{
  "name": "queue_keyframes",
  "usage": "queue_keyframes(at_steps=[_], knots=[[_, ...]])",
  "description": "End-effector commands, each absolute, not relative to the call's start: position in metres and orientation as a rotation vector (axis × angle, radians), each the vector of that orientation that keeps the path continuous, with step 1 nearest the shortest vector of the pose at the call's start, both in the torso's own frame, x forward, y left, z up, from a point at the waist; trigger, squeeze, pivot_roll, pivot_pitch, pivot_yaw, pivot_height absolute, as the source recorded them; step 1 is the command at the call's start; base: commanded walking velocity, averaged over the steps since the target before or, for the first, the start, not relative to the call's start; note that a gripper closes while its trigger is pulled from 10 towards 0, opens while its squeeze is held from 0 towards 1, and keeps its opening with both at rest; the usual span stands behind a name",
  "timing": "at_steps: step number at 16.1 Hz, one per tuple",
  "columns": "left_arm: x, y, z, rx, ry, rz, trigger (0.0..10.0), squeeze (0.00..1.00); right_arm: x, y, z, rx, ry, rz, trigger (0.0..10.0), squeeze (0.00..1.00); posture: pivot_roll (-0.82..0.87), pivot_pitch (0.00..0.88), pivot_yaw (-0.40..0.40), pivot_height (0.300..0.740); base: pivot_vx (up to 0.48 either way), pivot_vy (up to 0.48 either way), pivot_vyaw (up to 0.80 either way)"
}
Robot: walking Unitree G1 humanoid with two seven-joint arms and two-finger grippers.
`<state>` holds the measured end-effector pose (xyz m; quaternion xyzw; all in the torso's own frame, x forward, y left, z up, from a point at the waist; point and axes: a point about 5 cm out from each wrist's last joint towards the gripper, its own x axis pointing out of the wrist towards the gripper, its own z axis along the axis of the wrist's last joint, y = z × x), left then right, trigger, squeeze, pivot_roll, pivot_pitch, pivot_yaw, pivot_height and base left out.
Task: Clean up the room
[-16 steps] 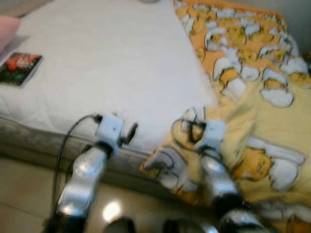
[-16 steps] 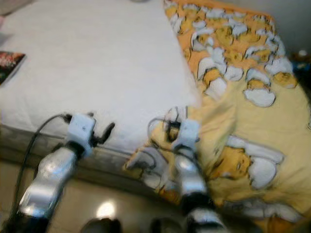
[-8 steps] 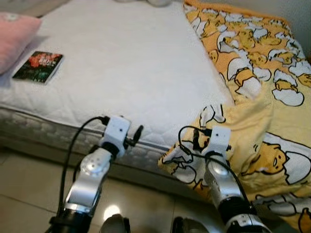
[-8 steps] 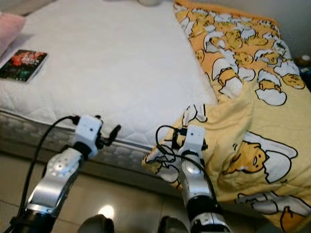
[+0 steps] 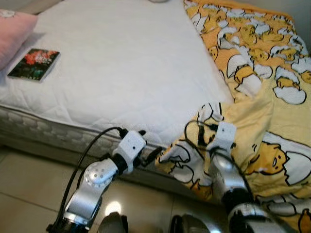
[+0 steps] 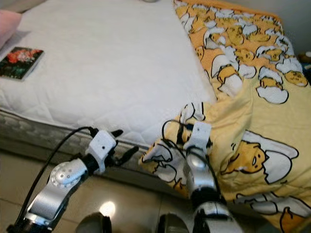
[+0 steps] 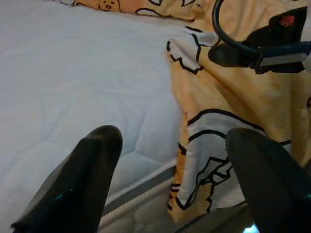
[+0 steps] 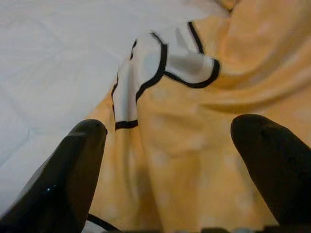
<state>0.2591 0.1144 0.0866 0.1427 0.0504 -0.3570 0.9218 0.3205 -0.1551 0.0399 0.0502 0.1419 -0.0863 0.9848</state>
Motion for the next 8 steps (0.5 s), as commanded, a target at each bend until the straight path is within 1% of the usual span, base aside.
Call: queue_keyframes(at_steps=[1,5,6,8], knots=[[0.261,0.114,0.098,0.287,0.047,-0.722,10.0,0.00,0.320,-0.160,0.035,0.110,0.322,-0.183,10.0,0.00,0.17,0.086,-0.048,0.699,0.000,0.000,0.00],[0.252,0.114,0.105,0.293,0.030,-0.739,10.0,0.00,0.331,-0.159,0.040,0.126,0.352,-0.199,10.0,0.00,0.20,0.134,-0.032,0.699,0.000,0.000,0.00],[0.245,0.120,0.104,0.277,0.058,-0.720,10.0,0.00,0.332,-0.158,0.039,0.146,0.382,-0.217,10.0,0.00,0.23,0.169,-0.018,0.699,0.000,0.000,0.00],[0.237,0.125,0.106,0.276,0.080,-0.712,10.0,0.00,0.330,-0.157,0.033,0.149,0.429,-0.227,10.0,0.00,0.25,0.197,-0.003,0.699,0.000,0.000,0.00]])
